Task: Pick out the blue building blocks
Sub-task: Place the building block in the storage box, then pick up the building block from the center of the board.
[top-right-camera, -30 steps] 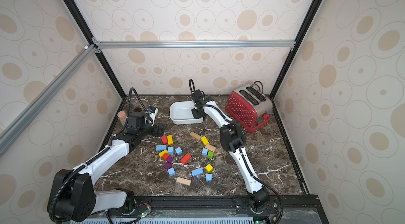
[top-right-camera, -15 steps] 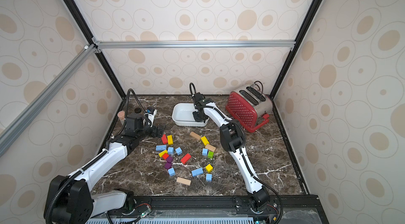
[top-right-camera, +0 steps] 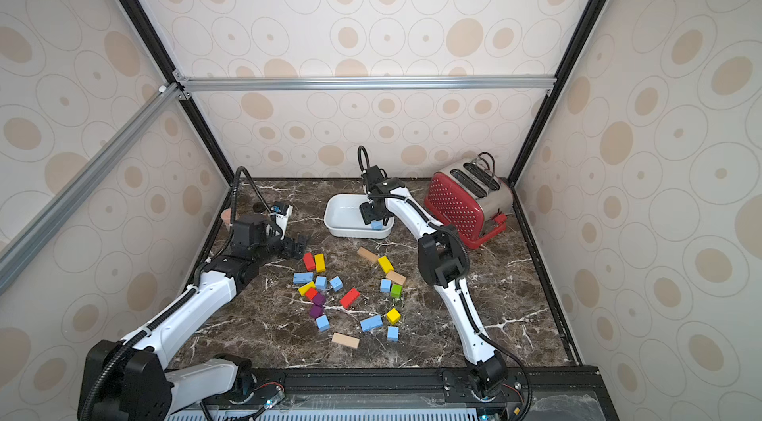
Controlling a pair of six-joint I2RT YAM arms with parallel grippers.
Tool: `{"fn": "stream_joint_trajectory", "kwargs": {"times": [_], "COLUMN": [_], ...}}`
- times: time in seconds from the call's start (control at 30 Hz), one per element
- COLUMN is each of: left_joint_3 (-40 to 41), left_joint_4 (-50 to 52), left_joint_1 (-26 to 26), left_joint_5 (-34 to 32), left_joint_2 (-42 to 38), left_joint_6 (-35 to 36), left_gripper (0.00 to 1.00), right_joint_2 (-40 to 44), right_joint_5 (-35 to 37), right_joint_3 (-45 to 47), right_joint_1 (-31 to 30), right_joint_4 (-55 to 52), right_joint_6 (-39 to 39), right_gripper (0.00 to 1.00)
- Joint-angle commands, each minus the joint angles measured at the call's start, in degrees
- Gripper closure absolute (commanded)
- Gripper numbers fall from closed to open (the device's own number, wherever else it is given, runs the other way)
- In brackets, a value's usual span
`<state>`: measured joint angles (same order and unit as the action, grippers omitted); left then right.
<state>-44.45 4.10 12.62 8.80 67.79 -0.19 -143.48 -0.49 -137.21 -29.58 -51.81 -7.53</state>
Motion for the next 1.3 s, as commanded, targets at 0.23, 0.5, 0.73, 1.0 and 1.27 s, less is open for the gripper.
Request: {"fn": "stream_joint_trajectory", "kwargs": {"times": [0.23, 0.5, 0.73, 1.0, 1.27], "left_joint_3": [-4.24, -7.51, -7.14, -5.85, -3.67], "left_joint_4": [4.39, 8.00, 10.15, 14.37, 16.17], "left_joint_1": [-0.28, -0.19, 0.47, 5.31, 7.11], "left_joint_5": [1.29, 6.49, 11.12, 11.57, 14.41], "left_joint_2": [-3.16, -6.15, -9.71, -11.69, -14.23], "left_joint_6": [4.94, 8.24, 10.17, 13.42, 14.06], "left_gripper": [0.01, 0.01, 0.01, 0.00, 0.01], "right_joint_2": [10.79, 20.10, 31.85, 45.46, 57.27], "right_joint_5": [0.74, 1.71, 2.69, 4.34, 5.47], "right_joint_3": [1.88, 7.48, 19.95, 36.35, 52.73], "right_joint_1": [-0.83, -1.09, -1.88, -4.37, -7.82], "right_joint_4": [-1.91, -4.95, -5.24, -4.92, -5.42], "right_joint_6": [1.41, 0.81, -0.98, -6.42, -16.21], "right_gripper": [0.05, 0.02, 0.01, 0.00, 0.00]}}
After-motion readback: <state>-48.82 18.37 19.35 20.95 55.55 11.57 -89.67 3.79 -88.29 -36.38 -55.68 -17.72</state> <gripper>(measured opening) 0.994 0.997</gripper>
